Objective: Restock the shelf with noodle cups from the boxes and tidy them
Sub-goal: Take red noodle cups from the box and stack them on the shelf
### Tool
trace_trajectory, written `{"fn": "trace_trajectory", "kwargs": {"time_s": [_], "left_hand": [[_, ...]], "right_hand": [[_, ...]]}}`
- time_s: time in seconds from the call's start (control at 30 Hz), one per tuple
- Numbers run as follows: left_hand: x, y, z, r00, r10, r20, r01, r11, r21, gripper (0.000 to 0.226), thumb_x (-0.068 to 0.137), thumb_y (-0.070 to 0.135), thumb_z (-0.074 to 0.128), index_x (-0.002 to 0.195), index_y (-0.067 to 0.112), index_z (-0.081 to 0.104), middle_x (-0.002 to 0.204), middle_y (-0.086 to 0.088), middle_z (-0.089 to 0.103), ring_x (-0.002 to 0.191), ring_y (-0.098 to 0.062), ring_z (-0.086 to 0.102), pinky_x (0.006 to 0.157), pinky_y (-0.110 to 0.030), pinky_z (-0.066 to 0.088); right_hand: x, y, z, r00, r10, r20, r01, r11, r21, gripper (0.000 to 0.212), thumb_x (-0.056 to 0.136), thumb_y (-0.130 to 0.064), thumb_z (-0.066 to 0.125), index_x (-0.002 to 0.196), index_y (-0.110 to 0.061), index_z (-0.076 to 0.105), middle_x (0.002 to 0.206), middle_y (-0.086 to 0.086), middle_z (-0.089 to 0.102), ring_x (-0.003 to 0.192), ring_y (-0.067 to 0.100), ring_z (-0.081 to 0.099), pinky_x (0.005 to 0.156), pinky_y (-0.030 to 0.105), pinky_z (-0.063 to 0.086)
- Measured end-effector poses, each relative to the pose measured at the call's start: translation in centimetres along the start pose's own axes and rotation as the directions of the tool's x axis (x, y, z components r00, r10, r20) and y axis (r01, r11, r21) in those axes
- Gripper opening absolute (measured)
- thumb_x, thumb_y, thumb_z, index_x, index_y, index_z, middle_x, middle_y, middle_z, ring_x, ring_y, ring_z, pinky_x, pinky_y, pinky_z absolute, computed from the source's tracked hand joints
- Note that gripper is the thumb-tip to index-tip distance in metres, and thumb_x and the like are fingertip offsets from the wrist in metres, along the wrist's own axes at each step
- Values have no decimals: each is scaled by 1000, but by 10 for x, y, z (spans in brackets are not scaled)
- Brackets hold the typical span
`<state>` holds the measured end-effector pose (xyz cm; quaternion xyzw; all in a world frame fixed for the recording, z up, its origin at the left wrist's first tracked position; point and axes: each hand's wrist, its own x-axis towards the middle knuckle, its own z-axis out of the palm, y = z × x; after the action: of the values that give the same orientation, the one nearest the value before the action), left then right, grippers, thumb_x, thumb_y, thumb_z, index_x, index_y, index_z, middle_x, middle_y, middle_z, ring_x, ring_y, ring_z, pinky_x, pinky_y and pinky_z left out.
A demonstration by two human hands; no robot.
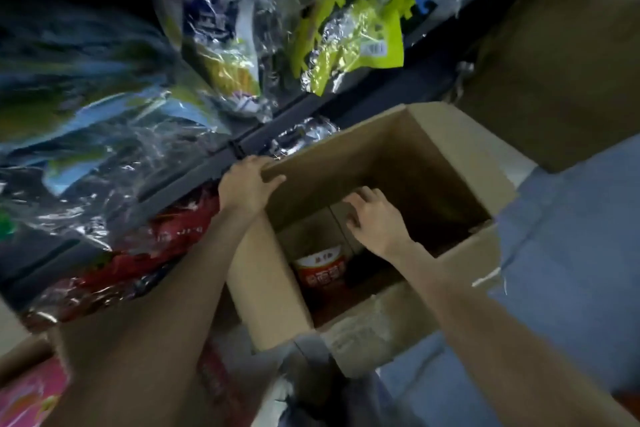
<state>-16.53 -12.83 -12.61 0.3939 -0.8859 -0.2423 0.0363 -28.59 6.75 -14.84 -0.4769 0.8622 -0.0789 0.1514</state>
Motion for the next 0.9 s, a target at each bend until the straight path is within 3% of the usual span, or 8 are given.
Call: {"fn": "trace_trajectory", "kwargs": {"time_s": [0.23, 0.37, 0.47, 0.57, 0.67, 0.73, 0.83, 0.9], "left_hand": [[-48, 28, 12, 903, 250, -351, -247, 968, 54, 19, 80, 39, 69, 91, 24, 74, 86, 4, 66, 86, -17, 56, 62, -25, 37], [-69, 37, 16, 862, 303, -407, -337, 942, -11, 16, 81, 33, 71, 91, 21, 75, 83, 3, 65, 83, -15, 54, 66, -22, 38], [-79, 43, 17, 858, 345, -380, -378, 926, -12, 13, 82, 31, 71, 90, 21, 73, 82, 4, 64, 82, -14, 53, 66, -16, 33], [-79, 45, 15, 863, 371, -344, -394, 919, 2, 11, 83, 30, 70, 89, 20, 72, 81, 5, 62, 80, -15, 52, 65, -14, 28], [-77, 47, 15, 860, 405, -309, -423, 906, 11, 11, 84, 29, 69, 87, 19, 71, 80, 4, 61, 79, -19, 53, 65, -15, 28], [-75, 48, 16, 862, 411, -297, -427, 904, 14, 11, 84, 30, 68, 86, 19, 70, 80, 5, 60, 79, -21, 54, 64, -17, 29], [-72, 47, 17, 863, 405, -300, -418, 908, 25, 12, 84, 32, 68, 86, 20, 69, 82, 6, 61, 81, -20, 55, 62, -18, 29], [-70, 46, 17, 864, 402, -302, -414, 910, 26, 12, 85, 33, 67, 86, 20, 69, 83, 6, 61, 82, -20, 54, 62, -19, 29]], "right_hand": [[20, 21, 54, 964, 165, 208, -174, 984, 29, 53, 94, -30, 54, 142, -20, 36, 145, 9, 37, 131, 31, 36, 102, 41, 39], [12, 26, 110, 898, 291, 329, -350, 927, 135, 78, 84, -37, 66, 148, -27, 22, 155, 13, 16, 138, 39, 22, 106, 51, 32], [12, 24, 146, 828, 370, 421, -446, 890, 95, 102, 76, -54, 69, 151, -32, 4, 158, 14, -7, 142, 47, 0, 111, 62, 18], [19, 17, 168, 800, 397, 449, -471, 880, 61, 112, 71, -62, 70, 151, -35, -4, 158, 15, -13, 139, 53, -10, 108, 70, 8], [28, 17, 185, 793, 399, 460, -499, 859, 115, 113, 66, -64, 72, 150, -39, 1, 158, 13, -9, 139, 54, -4, 103, 73, 11], [31, 22, 191, 812, 358, 461, -477, 862, 172, 106, 66, -65, 72, 149, -39, 13, 157, 12, 3, 140, 49, 6, 106, 67, 18], [29, 35, 198, 860, 271, 433, -392, 893, 221, 78, 69, -65, 69, 134, -28, 49, 141, 9, 44, 134, 33, 34, 109, 41, 31], [25, 41, 196, 852, 278, 444, -426, 862, 276, 64, 71, -62, 69, 121, -22, 63, 128, 5, 59, 124, 24, 48, 102, 31, 39]]}}
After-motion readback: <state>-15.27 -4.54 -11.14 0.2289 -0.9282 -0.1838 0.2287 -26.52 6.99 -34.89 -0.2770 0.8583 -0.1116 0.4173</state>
